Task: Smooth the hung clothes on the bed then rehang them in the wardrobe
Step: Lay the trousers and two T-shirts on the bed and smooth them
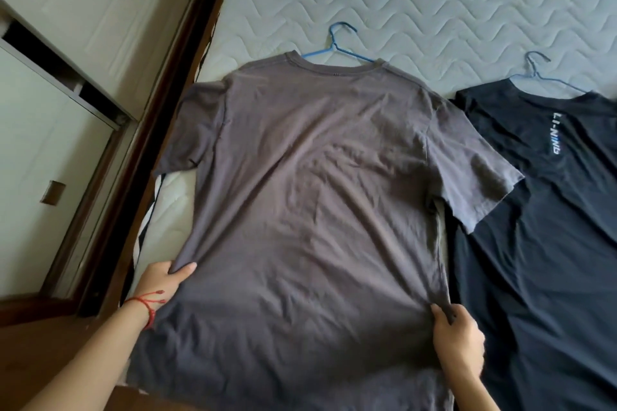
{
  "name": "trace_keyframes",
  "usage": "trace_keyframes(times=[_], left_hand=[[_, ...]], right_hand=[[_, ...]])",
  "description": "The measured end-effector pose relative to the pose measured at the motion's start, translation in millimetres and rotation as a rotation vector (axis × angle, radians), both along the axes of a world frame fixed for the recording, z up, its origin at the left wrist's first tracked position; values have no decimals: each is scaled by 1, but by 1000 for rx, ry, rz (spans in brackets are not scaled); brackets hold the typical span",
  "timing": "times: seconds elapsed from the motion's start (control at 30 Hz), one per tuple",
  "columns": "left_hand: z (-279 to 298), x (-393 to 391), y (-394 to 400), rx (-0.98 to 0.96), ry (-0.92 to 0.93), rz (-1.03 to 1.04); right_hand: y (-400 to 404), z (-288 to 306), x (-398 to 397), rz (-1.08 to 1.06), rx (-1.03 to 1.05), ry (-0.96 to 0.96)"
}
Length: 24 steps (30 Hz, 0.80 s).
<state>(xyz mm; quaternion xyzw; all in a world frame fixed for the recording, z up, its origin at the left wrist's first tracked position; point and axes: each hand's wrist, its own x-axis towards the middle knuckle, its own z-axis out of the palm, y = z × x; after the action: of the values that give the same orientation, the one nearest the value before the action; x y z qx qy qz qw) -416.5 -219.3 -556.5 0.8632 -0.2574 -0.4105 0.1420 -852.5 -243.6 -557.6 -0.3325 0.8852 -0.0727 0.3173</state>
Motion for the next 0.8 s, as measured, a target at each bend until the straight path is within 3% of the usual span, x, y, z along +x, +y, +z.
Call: trace_keyframes(times=[0.13, 0.3, 0.43, 0.57, 0.67, 0.8], left_hand=[[6, -6, 18, 52, 16, 55], [12, -14, 41, 113, 95, 153], [13, -2, 65, 186, 129, 61], [24, -4, 75, 233, 123, -29], [26, -6, 75, 235, 20, -121], [27, -25, 67, 220, -409, -339]], right_hand=[[18, 7, -18, -68, -9, -23], [40, 1, -32, -102, 31, -371], [55, 3, -35, -11, 167, -588], [65, 7, -41, 112, 261, -528], [61, 10, -43, 249, 304, -388], [51, 28, -36, 323, 165, 7]])
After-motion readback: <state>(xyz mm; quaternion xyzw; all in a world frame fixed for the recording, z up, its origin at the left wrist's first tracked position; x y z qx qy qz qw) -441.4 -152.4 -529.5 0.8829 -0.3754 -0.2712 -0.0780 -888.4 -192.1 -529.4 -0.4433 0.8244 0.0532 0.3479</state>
